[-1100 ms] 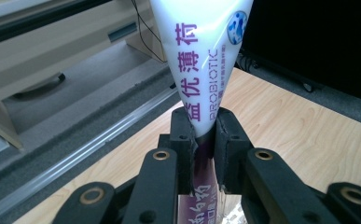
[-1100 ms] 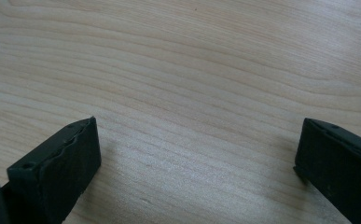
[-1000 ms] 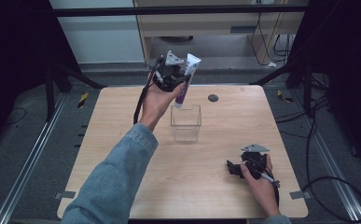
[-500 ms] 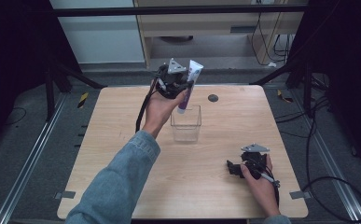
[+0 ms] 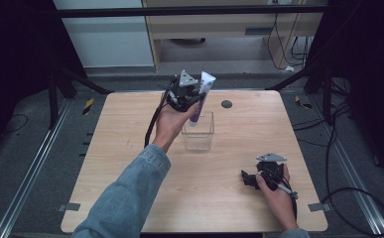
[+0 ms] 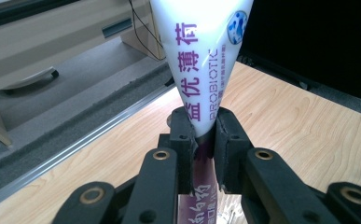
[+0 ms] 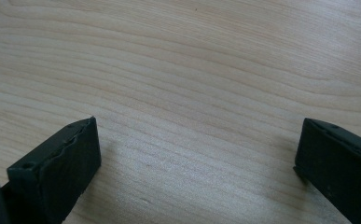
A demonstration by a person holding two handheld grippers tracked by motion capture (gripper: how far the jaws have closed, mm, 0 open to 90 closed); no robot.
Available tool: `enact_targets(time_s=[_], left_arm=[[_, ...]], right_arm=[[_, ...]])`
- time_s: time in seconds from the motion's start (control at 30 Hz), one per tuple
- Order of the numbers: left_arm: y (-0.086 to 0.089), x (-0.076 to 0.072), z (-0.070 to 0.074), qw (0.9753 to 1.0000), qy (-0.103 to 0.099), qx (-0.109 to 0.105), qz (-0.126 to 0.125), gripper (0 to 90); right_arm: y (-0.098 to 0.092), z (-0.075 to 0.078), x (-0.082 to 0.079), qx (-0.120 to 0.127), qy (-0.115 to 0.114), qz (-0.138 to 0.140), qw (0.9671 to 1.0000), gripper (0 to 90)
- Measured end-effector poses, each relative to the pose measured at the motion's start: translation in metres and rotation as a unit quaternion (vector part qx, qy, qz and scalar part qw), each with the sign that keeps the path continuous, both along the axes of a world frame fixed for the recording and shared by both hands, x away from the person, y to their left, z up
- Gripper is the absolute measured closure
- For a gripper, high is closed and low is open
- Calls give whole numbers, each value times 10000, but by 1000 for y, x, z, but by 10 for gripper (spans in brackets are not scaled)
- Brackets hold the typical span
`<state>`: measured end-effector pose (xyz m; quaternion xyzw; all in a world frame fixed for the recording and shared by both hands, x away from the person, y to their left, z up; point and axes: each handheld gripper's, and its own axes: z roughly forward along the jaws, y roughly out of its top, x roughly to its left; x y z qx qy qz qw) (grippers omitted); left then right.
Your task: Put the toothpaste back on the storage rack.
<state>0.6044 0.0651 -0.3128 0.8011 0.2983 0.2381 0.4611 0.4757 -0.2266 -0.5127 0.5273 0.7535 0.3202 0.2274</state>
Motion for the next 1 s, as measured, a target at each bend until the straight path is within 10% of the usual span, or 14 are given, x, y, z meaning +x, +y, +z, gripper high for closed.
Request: enact_targets(time_s=[1.0], left_arm=[[5,4,-41,9997,223,97,-59,789]], right_arm=[[0,0,0,25,-8,-4,10000,3]])
